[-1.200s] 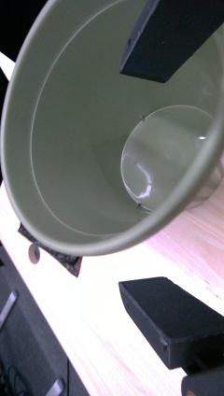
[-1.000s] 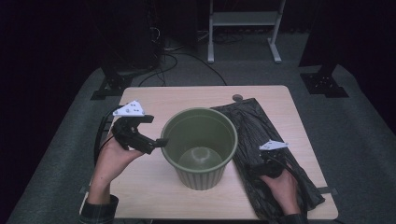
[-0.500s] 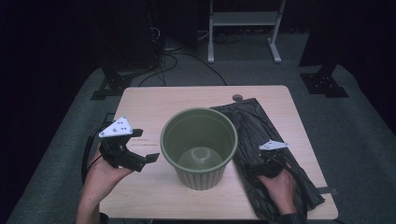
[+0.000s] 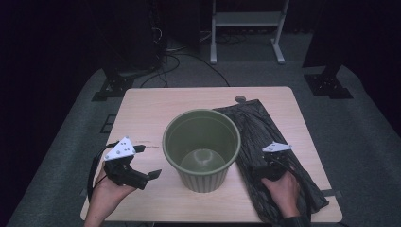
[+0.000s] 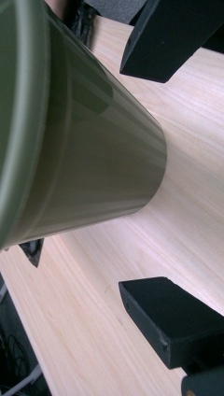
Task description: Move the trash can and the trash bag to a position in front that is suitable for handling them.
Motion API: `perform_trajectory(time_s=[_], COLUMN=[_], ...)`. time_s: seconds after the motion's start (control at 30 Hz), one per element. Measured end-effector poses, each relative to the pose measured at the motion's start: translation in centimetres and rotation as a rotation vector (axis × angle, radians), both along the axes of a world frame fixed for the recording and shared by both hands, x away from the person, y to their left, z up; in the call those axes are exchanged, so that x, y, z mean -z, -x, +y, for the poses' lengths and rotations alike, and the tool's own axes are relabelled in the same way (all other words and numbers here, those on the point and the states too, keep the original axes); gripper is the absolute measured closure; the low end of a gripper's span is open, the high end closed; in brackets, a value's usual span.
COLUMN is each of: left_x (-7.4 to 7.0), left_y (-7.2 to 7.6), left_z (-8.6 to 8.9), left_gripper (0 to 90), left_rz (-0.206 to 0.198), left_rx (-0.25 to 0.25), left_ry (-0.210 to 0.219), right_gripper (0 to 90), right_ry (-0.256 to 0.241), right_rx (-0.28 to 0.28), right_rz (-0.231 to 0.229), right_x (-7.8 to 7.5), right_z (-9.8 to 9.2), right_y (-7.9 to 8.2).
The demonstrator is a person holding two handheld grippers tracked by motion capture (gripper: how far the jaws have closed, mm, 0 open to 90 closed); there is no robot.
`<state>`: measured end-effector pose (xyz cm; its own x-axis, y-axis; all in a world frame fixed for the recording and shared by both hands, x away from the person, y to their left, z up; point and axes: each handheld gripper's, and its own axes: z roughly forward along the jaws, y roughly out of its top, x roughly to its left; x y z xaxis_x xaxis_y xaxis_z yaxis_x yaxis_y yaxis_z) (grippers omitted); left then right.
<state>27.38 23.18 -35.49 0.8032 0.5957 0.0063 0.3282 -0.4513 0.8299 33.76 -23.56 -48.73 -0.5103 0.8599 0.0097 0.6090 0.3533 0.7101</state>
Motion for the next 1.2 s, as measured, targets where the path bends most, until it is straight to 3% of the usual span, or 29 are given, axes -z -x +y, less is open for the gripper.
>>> perform_trajectory(time_s=[0.23, 0.67, 0.93, 1.2], left_x=[2.0, 6.2, 8.4, 10.2], left_y=[-0.5, -2.0, -2.8, -3.4], left_z=[0.3, 0.5, 0.7, 0.9], left_gripper=[0.0, 0.0, 0.0, 0.0], left_rz=[-0.014, 0.038, 0.033, 0.036], left_rx=[-0.021, -0.044, -0.056, -0.082], left_ry=[0.005, -0.008, 0.004, -0.041], right_gripper=[0.0, 0.0, 0.0, 0.0], right_ry=[0.000, -0.001, -0.001, -0.001], right_rx=[-0.001, -0.005, -0.006, -0.006], right_rz=[0.000, 0.002, 0.002, 0.002], right_x=[0.0, 0.0, 0.0, 0.0], right_z=[0.0, 0.0, 0.0, 0.0], right_y=[0.0, 0.0, 0.0, 0.0])
